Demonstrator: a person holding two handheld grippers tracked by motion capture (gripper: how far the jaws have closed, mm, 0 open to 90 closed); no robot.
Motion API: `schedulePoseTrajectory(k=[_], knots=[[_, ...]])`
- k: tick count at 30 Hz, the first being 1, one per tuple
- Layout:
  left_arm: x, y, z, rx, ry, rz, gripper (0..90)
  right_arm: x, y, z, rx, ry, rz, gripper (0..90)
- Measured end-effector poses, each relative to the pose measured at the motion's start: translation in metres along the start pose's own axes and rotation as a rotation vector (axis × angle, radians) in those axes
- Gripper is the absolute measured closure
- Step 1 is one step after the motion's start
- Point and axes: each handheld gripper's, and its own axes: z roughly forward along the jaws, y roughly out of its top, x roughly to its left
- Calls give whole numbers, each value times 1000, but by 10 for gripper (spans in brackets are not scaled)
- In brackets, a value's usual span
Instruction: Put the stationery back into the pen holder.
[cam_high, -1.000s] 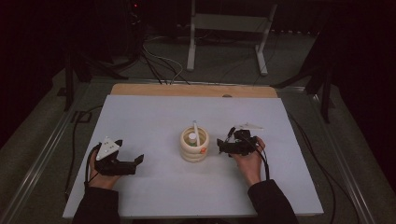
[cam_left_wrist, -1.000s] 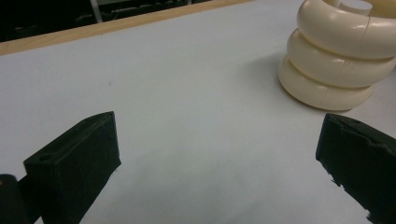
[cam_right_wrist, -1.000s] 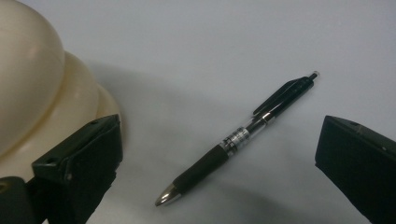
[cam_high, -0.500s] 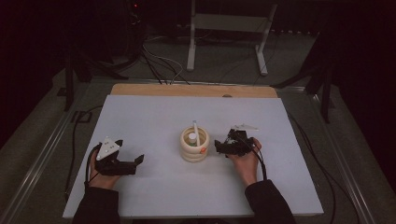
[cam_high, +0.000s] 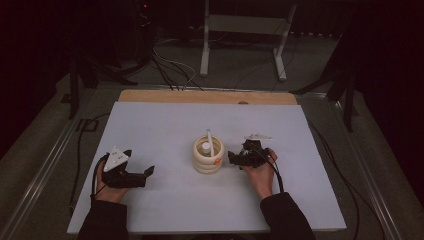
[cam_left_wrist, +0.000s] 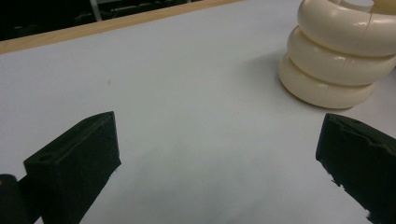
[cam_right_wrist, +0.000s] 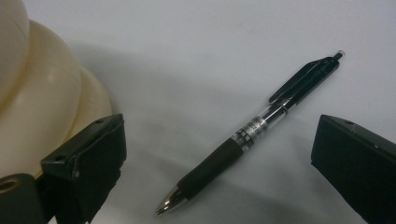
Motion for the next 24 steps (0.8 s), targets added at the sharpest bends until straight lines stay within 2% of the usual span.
schedulePoseTrajectory(k=[8,14,17,19,21,24], knots=[[0,0,0,3,0,1,1,1,-1,4,15,-7,-2,46],[0,0,0,5,1,2,1,5,-2,9,38,-31,-9,78],[0,-1,1,8,1,4,1,7,-4,11,59,-46,-21,151],[0,-1,1,9,1,4,1,9,-5,11,70,-74,-43,197],[0,-1,1,10,2,4,1,11,-4,10,80,-102,-59,269],[0,-1,0,9,3,2,1,12,-5,3,102,-109,-74,400]])
